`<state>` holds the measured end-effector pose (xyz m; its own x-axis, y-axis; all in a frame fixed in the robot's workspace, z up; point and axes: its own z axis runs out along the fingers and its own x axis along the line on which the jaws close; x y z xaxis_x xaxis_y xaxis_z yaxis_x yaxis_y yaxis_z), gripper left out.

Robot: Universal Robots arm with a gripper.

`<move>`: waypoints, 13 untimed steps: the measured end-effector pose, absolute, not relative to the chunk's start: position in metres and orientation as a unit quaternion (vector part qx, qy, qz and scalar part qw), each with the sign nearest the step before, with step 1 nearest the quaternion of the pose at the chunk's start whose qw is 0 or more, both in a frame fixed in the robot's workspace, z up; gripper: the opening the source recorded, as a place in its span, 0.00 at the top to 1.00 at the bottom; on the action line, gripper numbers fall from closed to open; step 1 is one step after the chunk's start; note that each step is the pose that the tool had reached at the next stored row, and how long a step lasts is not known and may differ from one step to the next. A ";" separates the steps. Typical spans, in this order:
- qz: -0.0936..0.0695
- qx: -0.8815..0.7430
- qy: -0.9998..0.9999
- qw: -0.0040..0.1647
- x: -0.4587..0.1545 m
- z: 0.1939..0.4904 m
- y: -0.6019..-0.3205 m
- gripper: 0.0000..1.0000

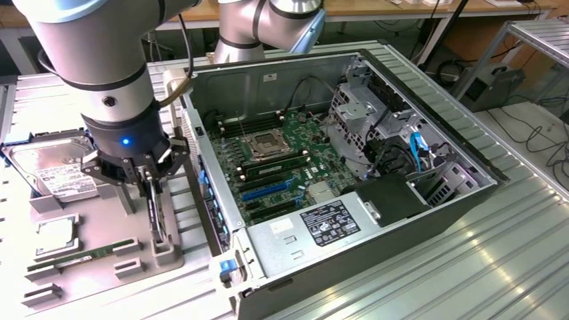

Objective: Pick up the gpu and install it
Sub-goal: 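Pick up the gpu and move the gpu toward the slot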

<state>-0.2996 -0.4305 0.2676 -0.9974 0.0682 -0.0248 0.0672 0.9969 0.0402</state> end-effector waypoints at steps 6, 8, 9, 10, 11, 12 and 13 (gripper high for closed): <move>0.020 0.034 0.999 0.013 -0.300 0.270 -0.430 0.74; 0.020 0.034 0.999 0.013 -0.300 0.271 -0.431 0.74; 0.020 0.034 0.999 0.013 -0.300 0.271 -0.431 0.74; 0.020 0.034 0.999 0.013 -0.300 0.271 -0.430 0.74; 0.020 0.034 0.999 0.013 -0.300 0.271 -0.430 0.74; 0.020 0.034 0.999 0.013 -0.300 0.272 -0.430 0.74; 0.020 0.034 0.999 0.013 -0.300 0.272 -0.430 0.74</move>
<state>-0.2996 -0.4305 0.2718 -0.9974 0.0682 -0.0248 0.0672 0.9969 0.0402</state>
